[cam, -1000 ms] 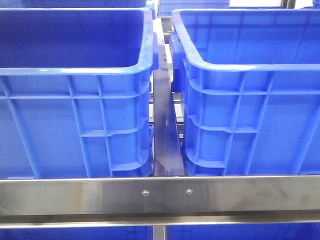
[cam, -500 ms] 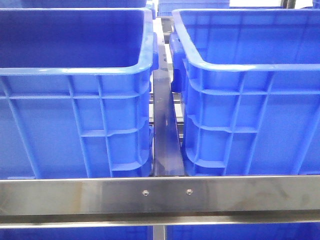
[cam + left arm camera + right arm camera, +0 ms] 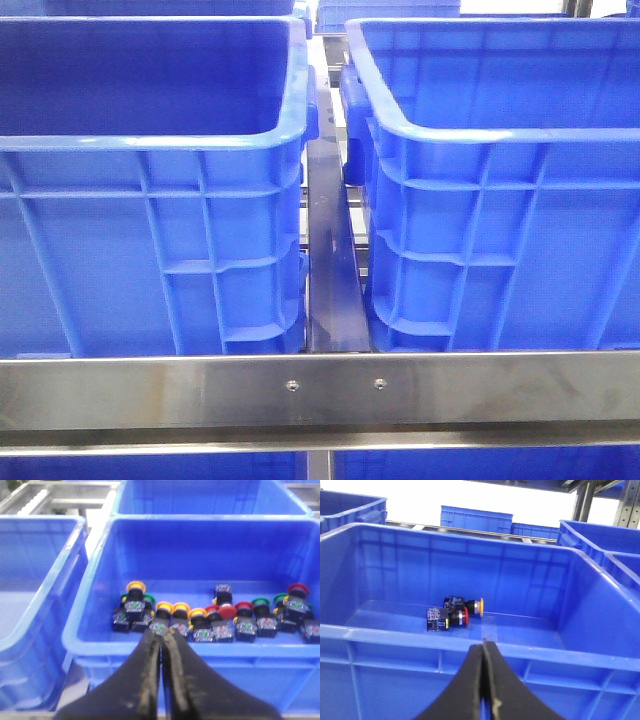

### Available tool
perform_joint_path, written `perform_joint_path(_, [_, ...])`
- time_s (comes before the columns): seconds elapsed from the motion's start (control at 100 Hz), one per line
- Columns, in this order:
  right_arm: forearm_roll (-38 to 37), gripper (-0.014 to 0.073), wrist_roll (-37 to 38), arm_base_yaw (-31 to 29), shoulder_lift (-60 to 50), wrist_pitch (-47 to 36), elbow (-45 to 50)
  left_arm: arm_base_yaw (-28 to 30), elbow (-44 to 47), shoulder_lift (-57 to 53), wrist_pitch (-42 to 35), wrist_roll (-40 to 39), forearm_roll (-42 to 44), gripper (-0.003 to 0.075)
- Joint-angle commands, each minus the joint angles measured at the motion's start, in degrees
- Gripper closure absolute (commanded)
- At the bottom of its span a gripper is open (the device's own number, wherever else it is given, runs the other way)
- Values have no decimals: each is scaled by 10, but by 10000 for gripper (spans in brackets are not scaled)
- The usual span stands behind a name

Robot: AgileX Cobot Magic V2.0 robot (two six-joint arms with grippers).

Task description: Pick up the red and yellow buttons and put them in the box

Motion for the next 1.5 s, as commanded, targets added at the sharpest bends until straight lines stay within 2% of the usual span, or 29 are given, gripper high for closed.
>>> perform_joint_path(0.0, [-5,662,0,0,-12,-48,0,14,14,10,-96,2,-5,739])
perform_joint_path(0.15, [-5,662,0,0,-12,-48,0,50,73,10,-184,6,-29,739])
perform_joint_path(0.32, [-5,662,0,0,-12,-48,0,88,144,-8,-295,95,-91,739])
perform_joint_path(0.38, [-5,662,0,0,-12,-48,0,95,170,-28,-319,105,-102,739])
perform_joint_path(0.62, [-5,662,0,0,-12,-48,0,96,273,-43,-415,105,-106,739])
perform_joint_path(0.86, [-5,662,0,0,-12,-48,0,96,333,-43,-510,105,-106,739])
perform_joint_path(1.49, [-5,662,0,0,-12,-48,0,96,333,-43,-500,105,-106,739])
